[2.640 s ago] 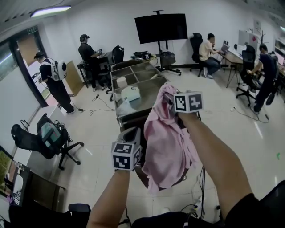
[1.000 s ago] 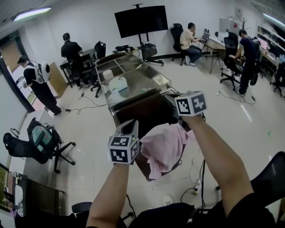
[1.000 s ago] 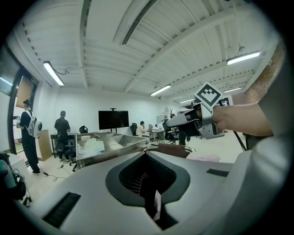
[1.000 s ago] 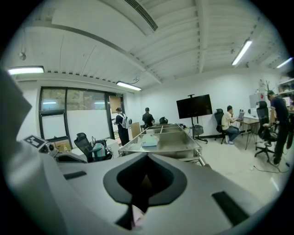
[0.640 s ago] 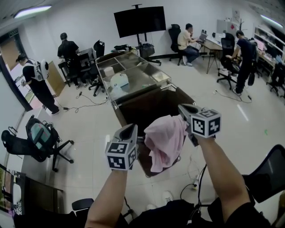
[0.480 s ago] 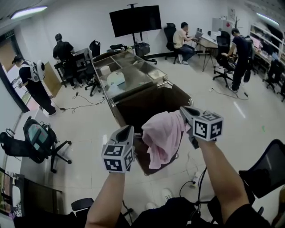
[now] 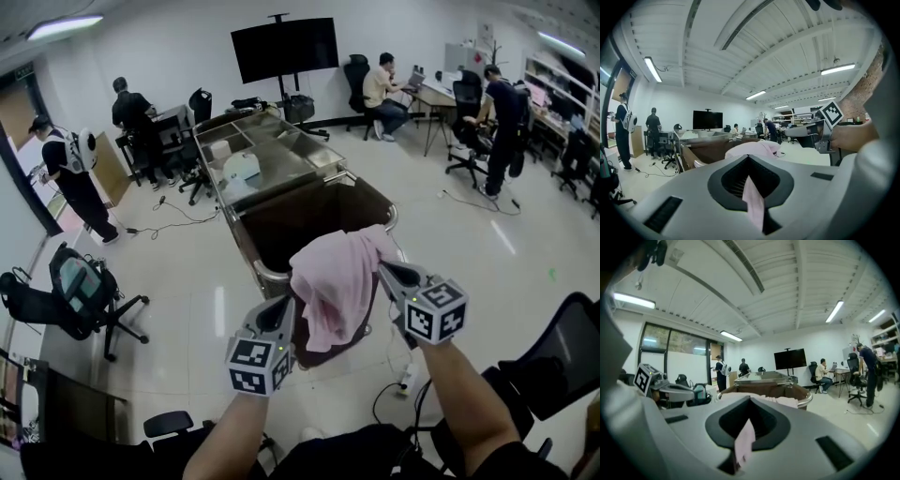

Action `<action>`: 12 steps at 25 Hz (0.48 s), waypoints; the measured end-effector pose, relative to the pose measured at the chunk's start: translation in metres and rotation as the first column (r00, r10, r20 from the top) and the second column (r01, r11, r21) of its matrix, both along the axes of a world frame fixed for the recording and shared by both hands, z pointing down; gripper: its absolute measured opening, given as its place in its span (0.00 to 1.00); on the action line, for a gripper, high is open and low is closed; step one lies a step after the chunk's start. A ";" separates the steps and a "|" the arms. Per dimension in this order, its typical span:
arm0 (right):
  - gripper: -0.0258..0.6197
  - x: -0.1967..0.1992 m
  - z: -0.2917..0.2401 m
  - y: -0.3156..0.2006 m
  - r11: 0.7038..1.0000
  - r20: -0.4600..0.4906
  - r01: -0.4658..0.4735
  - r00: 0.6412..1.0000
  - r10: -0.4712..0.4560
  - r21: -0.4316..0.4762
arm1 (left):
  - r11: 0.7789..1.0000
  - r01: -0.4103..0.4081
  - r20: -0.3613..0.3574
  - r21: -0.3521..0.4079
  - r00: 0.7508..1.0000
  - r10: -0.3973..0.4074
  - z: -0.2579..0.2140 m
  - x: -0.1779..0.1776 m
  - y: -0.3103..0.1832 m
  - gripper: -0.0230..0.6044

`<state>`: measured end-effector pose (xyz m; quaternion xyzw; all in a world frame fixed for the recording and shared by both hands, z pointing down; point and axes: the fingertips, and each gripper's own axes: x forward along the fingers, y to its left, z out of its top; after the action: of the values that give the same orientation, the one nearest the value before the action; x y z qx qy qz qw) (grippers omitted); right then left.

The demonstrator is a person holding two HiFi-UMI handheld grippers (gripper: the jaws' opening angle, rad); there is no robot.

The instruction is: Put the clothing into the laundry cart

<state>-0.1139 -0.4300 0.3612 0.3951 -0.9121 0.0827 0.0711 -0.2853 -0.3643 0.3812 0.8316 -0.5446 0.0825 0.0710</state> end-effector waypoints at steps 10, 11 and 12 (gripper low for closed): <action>0.05 0.045 0.084 0.050 0.984 -0.055 0.079 0.995 -0.089 -0.159 | 0.993 0.070 0.029 -0.093 0.997 -0.067 0.061 0.045 0.038 0.03; 0.05 0.048 0.089 0.053 0.982 -0.059 0.086 0.994 -0.097 -0.168 | 0.992 0.077 0.031 -0.099 0.997 -0.074 0.065 0.048 0.041 0.03; 0.05 0.051 0.093 0.056 0.980 -0.063 0.091 0.993 -0.104 -0.174 | 0.991 0.084 0.033 -0.105 0.996 -0.081 0.068 0.051 0.044 0.03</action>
<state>-0.0633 -0.3744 0.4539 0.3451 -0.9168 0.1430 0.1415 -0.2338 -0.3200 0.4496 0.8022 -0.5743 0.1203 0.1108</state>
